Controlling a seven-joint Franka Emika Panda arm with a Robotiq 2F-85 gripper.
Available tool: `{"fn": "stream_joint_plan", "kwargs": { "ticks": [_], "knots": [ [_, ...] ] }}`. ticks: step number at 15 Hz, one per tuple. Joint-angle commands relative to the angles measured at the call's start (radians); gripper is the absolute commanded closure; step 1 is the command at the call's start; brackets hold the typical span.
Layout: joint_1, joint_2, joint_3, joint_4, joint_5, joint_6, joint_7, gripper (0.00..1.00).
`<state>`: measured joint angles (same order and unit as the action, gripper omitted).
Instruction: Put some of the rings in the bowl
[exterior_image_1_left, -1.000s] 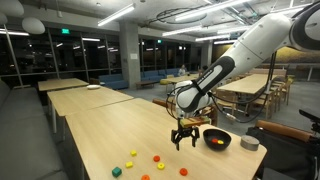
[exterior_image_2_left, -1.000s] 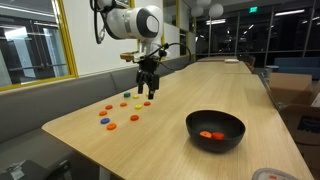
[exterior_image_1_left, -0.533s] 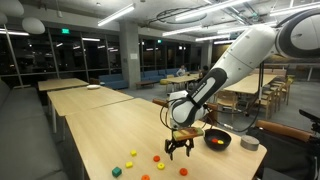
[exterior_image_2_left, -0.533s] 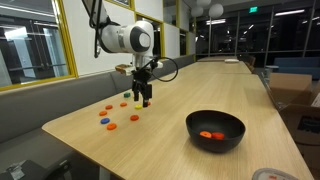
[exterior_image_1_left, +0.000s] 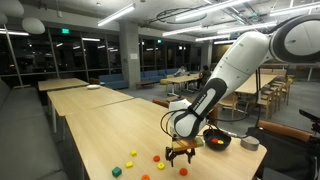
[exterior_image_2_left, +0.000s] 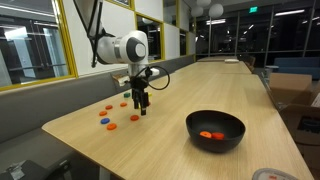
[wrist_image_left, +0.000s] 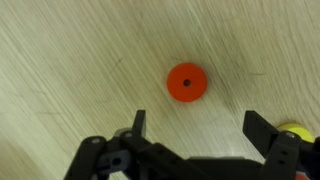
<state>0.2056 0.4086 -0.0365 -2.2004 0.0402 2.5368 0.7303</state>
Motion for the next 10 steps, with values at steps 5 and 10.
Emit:
{"fn": "stream_joint_plan", "kwargs": {
  "ticks": [5, 10],
  "knots": [
    [0.039, -0.025, -0.023, -0.08, -0.038, 0.138, 0.118, 0.0],
    [0.033, -0.032, -0.014, -0.15, 0.005, 0.262, 0.129, 0.0]
  ]
}}
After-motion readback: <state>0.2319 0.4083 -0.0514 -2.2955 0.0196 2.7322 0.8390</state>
